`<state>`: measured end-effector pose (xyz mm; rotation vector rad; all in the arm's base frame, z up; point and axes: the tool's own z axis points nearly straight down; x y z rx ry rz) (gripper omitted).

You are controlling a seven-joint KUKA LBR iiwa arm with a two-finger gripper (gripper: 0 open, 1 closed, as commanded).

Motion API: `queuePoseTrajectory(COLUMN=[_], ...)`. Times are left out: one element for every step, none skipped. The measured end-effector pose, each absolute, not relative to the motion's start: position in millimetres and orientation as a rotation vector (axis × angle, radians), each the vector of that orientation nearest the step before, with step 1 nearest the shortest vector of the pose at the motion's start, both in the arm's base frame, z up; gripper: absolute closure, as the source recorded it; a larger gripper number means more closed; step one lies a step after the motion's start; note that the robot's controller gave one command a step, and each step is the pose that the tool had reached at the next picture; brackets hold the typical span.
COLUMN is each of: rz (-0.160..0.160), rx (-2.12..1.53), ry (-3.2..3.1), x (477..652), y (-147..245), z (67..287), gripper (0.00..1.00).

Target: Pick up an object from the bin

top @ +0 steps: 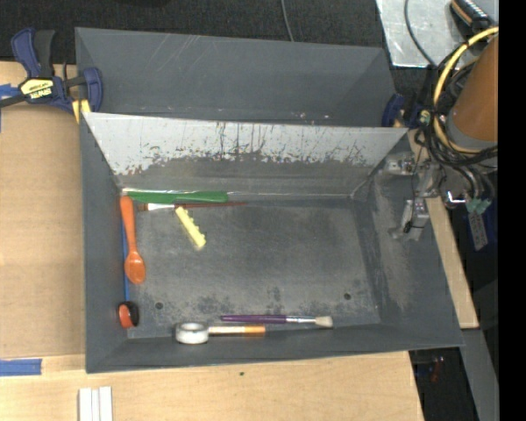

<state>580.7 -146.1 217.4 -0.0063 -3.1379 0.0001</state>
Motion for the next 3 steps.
queuePoseTrajectory(rz=[0.002,0.004,0.008], rx=[-0.001,0.150,0.105], ry=[-3.146,-3.145,-3.157], x=[582.1,557.1,561.7], y=[-145,-138,-149], z=[223,175,96], gripper=[0.00,0.00,0.00])
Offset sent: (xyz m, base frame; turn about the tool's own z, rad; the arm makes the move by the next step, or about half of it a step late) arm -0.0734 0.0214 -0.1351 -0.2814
